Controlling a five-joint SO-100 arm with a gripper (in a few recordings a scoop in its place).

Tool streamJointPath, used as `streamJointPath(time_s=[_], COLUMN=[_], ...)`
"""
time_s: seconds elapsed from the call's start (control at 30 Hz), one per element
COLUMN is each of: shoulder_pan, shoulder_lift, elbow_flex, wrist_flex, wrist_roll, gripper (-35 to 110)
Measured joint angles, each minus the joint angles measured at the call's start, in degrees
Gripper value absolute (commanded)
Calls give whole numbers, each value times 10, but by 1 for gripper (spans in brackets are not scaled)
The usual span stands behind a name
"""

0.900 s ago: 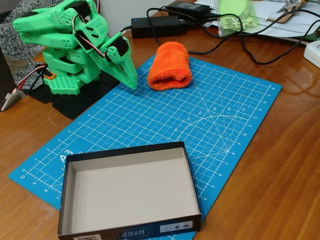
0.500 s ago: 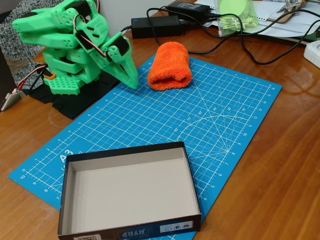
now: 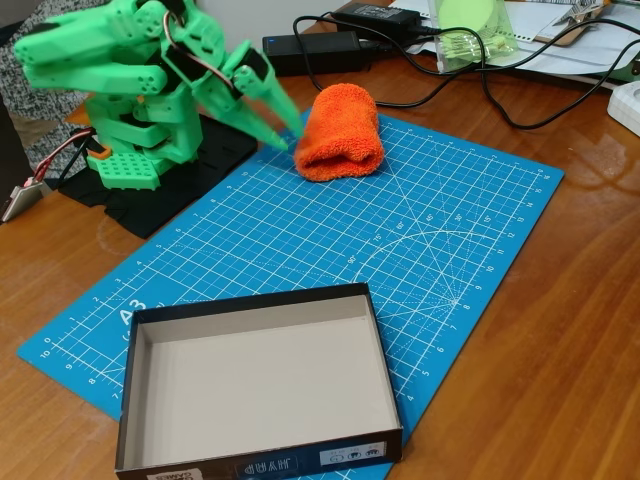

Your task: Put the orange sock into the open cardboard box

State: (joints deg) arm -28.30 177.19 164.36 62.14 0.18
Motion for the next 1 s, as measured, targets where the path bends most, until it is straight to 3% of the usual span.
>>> streamJointPath(time_s=[0.23, 0.4, 0.6, 1.0], shoulder_pan=[-121, -142, -100, -91], shoulder_lift=[-259, -413, -512, -658], elbow_flex=[-217, -323, -344, -324], wrist_flex=[33, 83, 85, -29], wrist_roll=[49, 47, 15, -25], gripper=[35, 36, 38, 38])
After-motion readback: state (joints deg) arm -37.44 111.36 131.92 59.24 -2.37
